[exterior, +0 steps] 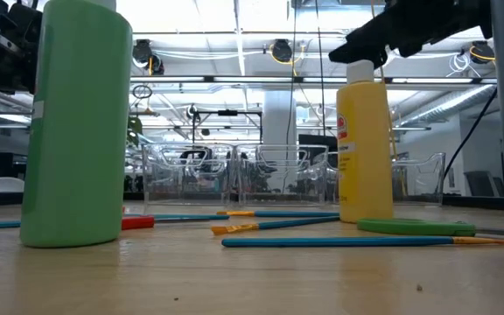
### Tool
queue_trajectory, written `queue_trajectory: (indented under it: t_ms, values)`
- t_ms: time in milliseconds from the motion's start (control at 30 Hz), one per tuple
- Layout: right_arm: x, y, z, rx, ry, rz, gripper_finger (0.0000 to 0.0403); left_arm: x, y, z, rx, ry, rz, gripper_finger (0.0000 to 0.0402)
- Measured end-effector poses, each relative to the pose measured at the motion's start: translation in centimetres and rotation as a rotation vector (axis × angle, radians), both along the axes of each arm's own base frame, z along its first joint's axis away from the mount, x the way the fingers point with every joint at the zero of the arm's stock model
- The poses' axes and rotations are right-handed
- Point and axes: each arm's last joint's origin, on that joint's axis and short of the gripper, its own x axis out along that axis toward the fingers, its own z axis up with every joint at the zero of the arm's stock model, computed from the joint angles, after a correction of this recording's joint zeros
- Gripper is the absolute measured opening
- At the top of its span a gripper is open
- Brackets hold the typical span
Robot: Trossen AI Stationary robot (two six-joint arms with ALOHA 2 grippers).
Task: Pick & Place Paint Supplies
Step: Put the yellow paint bottle into the middle transparent bin
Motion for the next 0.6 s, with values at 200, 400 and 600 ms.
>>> queue_trajectory:
  t_ms: [200, 400, 600]
  values:
    - [0.2, 0.5, -1.2, 0.075, 0.096, -0.012, 0.0249, 0.0, 0.0, 0.0, 0.0, 0.0, 0.0, 0.0047]
    - [0.9, 1.7, -2.0, 0.085, 0.121, 0.036, 0.0248, 0.0, 0.0, 0.1, 0.0, -0.006, 0.0, 0.0047]
    - [1.2, 2.2, -2.1, 0.081, 0.105, 0.068, 0.0253, 0.0, 0.0, 0.1, 0.0, -0.006, 0.0, 0.0047]
